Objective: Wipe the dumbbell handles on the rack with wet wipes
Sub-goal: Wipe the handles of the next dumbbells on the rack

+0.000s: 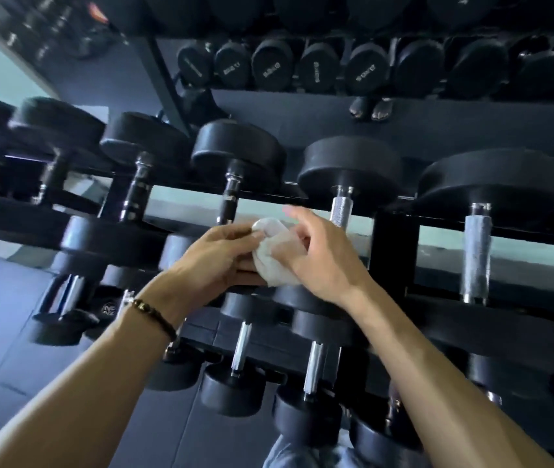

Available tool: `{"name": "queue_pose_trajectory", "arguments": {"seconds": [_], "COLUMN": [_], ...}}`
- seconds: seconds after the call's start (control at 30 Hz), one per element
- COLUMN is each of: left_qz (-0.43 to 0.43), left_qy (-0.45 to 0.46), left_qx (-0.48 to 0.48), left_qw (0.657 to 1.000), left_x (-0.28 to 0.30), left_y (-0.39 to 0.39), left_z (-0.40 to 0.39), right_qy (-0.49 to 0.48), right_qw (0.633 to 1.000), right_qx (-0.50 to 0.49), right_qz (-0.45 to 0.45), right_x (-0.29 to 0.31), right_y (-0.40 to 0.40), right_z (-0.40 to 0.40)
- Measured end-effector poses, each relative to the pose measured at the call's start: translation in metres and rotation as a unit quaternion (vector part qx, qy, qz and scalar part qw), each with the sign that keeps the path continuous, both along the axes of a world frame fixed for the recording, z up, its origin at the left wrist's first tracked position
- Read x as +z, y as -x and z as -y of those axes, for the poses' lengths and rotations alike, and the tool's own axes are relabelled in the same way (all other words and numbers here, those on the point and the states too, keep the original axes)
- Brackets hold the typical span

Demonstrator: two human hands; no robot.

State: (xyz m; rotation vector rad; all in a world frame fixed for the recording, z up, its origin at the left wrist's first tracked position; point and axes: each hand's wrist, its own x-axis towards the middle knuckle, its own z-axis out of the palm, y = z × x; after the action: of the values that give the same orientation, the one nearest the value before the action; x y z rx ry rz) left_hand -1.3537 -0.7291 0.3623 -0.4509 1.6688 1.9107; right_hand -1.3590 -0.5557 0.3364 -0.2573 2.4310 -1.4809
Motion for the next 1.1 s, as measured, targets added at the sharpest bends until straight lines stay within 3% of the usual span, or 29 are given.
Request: {"name": "queue_pose_trajectory", "arguments": {"seconds": [0.2,0.33,0.53,0.73,0.83,0.9,1.03,1.1], "left_qz": [-0.084,-0.081,-0.180,-0.213,-0.271,-0.273,-0.260,-0.271], "left_qy": [0.125,0.115,0.120,0.158,0.317,0.377,0.376,0.385], "left_qx": [0.029,0.072,-0.046,-0.062,-0.048,-0.062,-0.070,-0.064], "left_qw": [0.988,0.988,0.975,0.962,0.908,0.883,0.887,0.880], "left_x": [0.007,0.001,0.000,-0.017,-0.036,-0.048,-0.072,-0.076], "left_y": [-0.021,-0.011,0.017,0.040,0.046,0.046,0.040,0.041], "left_z": [0.043,0.074,0.123,0.134,0.134,0.133,0.126,0.126], "right_qy": [0.061,0.056,0.028,0.023,-0.035,-0.089,-0.126,-0.128], "right_qw": [0.998,0.998,0.997,0.985,0.962,0.946,0.922,0.927], "right_qx": [-0.019,0.004,-0.006,-0.168,-0.272,-0.310,-0.361,-0.347], "right_qz": [0.027,-0.014,0.071,0.045,0.012,-0.024,-0.059,-0.062], "right_x": [0.006,0.009,0.010,0.004,-0.004,-0.014,-0.042,-0.052], "right_y": [0.001,0.004,0.015,0.019,0.030,0.044,0.078,0.093], "right_z": [0.042,0.069,0.103,0.118,0.119,0.122,0.132,0.143]}}
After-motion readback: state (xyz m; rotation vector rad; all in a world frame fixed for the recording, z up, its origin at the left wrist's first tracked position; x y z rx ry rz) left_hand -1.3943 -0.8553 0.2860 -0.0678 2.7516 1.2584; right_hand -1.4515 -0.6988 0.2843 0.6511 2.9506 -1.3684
